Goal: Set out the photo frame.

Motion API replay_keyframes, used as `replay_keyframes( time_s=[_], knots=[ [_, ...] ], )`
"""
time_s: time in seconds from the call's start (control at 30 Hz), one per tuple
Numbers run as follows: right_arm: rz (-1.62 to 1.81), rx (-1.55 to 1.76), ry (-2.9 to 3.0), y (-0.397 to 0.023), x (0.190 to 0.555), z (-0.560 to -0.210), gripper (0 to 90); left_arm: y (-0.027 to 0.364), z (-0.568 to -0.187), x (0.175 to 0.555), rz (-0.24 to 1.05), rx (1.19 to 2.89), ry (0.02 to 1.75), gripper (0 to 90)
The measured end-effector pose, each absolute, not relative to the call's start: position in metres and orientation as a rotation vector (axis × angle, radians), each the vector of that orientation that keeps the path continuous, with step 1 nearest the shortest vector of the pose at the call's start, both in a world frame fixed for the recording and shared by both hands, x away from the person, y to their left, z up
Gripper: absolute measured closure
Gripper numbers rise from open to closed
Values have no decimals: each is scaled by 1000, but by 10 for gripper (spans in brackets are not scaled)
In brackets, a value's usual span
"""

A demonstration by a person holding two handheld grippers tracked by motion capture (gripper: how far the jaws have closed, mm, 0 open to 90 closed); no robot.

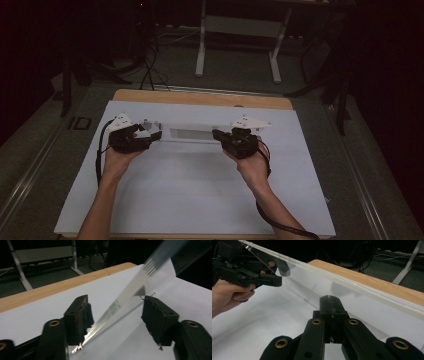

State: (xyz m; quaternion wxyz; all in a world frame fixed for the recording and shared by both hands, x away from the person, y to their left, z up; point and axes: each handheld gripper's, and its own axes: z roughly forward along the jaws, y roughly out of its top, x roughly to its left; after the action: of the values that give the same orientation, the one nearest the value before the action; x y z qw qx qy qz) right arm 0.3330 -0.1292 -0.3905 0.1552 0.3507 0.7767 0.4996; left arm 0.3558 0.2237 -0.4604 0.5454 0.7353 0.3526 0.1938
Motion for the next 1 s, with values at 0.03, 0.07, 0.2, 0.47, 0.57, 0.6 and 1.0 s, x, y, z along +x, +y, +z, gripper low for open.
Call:
replay_keyframes(
  time_s=[0.03, 0.07, 0.2, 0.47, 0.57, 0.6, 1.0],
  knots=[
    [1431, 1007, 2223, -129, 333, -390, 900, 223, -460, 356, 460, 1744, 831, 421],
    [1429, 1008, 2223, -129, 334, -390, 900, 223, -460, 355, 464, 1740, 828, 441],
    [1423, 1005, 2219, -130, 337, -390, 900, 222, -460, 356, 475, 1736, 831, 454],
    [1405, 1011, 2201, -137, 339, -393, 851, 221, -458, 359, 495, 1743, 841, 468],
    [1398, 1002, 2204, -141, 340, -398, 821, 220, -457, 360, 502, 1739, 850, 470],
    [1397, 996, 2205, -142, 340, -399, 800, 220, -457, 360, 502, 1739, 850, 470],
    [1368, 984, 2204, -168, 345, -416, 690, 219, -458, 363, 522, 1719, 865, 474]
  ],
)
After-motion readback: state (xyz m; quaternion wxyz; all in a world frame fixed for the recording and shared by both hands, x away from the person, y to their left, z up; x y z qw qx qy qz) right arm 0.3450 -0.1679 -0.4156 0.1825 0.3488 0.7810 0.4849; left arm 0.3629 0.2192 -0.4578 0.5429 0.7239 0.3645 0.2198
